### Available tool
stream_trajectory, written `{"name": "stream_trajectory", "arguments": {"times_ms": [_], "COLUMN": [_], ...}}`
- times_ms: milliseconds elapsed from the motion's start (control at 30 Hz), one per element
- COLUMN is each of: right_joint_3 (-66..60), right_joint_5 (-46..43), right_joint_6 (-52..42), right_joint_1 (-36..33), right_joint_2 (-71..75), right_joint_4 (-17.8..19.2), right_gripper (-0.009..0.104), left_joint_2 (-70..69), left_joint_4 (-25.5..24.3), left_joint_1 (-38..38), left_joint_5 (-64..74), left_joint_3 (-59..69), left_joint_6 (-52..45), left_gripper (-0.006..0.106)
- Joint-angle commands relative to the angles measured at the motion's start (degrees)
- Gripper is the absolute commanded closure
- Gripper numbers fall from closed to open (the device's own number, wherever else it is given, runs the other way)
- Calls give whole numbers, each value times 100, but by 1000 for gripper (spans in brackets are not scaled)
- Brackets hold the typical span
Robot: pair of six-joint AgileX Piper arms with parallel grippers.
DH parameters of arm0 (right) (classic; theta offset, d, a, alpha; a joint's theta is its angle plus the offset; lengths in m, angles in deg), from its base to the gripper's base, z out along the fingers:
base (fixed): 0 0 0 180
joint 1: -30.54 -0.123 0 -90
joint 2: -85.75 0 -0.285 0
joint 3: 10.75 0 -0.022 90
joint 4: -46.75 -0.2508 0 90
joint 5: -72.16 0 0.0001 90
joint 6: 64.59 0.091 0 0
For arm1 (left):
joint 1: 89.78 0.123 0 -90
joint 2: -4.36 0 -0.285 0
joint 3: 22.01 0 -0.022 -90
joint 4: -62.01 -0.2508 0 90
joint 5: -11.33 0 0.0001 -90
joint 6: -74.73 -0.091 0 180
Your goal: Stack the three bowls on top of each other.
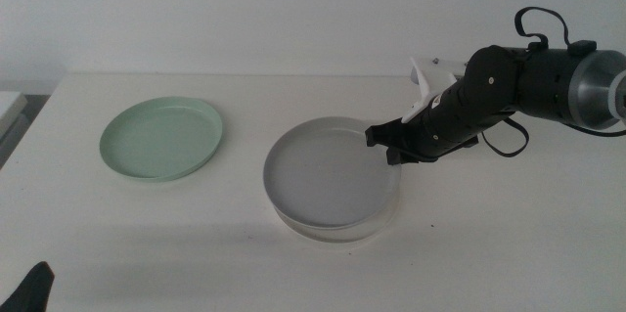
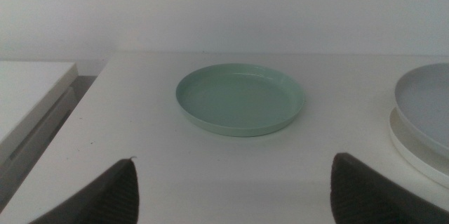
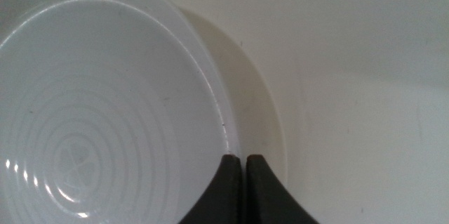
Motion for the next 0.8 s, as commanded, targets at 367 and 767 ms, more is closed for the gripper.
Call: {"name": "stream_trajectory", "arguments": {"times_ms": [367,767], "right_joint_3": [-25,-25], "right_joint_5": [-284,602], "right_joint_6": [21,-1085], "right_joint_1": [-13,-13], "right_joint_2": [-185,704], "right_joint_4": [100,40], "right_gripper": [87,9], "left_joint_2": [-20,-20], "left_joint_4": [-9,-9], "left_joint_1": [14,14], "left_joint_5": [-72,-72], "left_joint_3": [-1,-1], "left_joint_6": [12,12], "left_gripper": [7,7]}}
